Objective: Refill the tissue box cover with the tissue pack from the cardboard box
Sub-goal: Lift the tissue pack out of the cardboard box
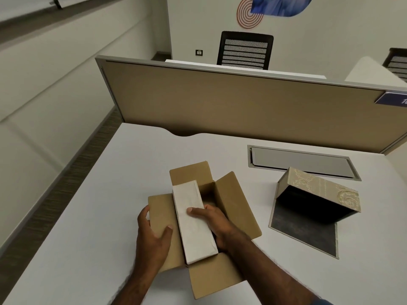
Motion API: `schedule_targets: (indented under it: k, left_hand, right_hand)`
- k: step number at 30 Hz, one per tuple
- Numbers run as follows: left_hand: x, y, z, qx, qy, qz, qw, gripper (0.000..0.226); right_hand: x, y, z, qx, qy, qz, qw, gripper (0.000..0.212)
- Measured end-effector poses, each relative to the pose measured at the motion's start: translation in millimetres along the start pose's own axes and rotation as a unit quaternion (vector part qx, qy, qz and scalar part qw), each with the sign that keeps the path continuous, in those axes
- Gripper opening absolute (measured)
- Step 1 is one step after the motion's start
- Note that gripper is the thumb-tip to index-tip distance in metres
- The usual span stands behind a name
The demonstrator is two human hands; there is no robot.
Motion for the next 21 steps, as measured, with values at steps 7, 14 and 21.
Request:
schedule_targets:
  k: [7, 14, 21]
  left_hand:
    - [-7, 7, 1, -0.013, -0.02, 0.005, 1.0, 0.084]
    - [-20, -1, 9, -0.03, -0.046, 0.016, 0.998, 0.083]
    - [-24, -119, -13, 0.206, -0.109, 0.049, 0.971, 0.057]
  right_hand:
    - [12, 32, -42, -0.04, 0.039, -0.02, 0.998, 0.079]
    - [-5, 44, -113, -0.029, 0.089, 0.005, 0.996, 0.059]
    - [-72, 11, -164, 0.035, 0.06, 0.023, 0.997, 0.053]
Point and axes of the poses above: each hand's wrist, its own z-axis towards the middle knuckle, its own x-axis out of the palm, y = z × x, the point moved 9 cm from there along z, towards the middle knuckle, and after that the axes turned 14 degrees about x, right-handed, at the moved point
